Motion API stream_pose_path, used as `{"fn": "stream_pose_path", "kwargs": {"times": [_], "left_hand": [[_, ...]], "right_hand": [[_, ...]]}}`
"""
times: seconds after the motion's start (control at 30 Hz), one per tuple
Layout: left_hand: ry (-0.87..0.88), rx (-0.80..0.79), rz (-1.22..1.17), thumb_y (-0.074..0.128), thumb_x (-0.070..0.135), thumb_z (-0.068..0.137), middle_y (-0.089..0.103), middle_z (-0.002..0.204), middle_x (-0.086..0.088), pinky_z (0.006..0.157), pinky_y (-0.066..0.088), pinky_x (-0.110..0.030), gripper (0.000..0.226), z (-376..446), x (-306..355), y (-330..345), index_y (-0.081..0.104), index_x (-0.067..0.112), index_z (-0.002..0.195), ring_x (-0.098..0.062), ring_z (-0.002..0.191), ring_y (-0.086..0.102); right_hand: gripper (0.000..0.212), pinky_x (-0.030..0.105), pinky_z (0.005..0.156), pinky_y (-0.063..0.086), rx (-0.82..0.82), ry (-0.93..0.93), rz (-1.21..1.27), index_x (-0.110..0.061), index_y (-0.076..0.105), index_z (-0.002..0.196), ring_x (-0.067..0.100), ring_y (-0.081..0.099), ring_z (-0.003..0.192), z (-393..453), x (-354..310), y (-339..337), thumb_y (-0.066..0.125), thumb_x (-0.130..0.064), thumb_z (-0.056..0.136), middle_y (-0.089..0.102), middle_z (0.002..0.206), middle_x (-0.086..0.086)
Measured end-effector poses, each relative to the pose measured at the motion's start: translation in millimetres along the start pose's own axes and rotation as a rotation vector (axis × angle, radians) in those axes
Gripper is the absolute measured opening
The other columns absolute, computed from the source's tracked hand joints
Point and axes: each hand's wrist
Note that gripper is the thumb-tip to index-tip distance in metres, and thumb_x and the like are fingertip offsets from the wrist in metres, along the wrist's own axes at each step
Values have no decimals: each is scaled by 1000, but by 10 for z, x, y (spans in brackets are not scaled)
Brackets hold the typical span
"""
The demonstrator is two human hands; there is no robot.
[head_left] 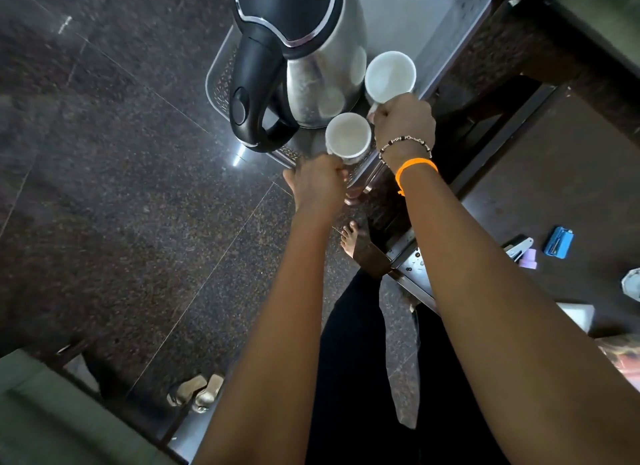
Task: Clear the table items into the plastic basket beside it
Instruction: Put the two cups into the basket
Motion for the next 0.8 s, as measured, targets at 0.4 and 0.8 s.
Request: {"fn": "stream_pose_path", "kwargs": {"times": [0.4, 0.8], "left_hand": [[-15, 268, -295, 56, 14, 89, 59, 112, -7, 86, 44, -33, 23, -422, 127, 32, 60, 10, 111, -19, 98, 55], [233, -282, -265, 54, 6, 87, 70, 97, -11, 75, 39, -18, 16, -1218, 694, 1182, 69, 7, 93, -22, 90, 63]], "right_hand": [[13, 20, 53, 52, 9, -75, 519, -3, 70, 78, -4, 57, 38, -153, 364, 50, 58, -8, 79, 59, 50, -5], [14, 10, 37, 43, -23, 254, 714, -6, 67, 80, -6, 51, 31, -881, 2283, -149, 55, 0, 85, 56, 48, -9]]}}
Point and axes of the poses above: each hand's wrist, its own z-axis towards the middle knuckle, its own y-axis out of the palm, x = y × z
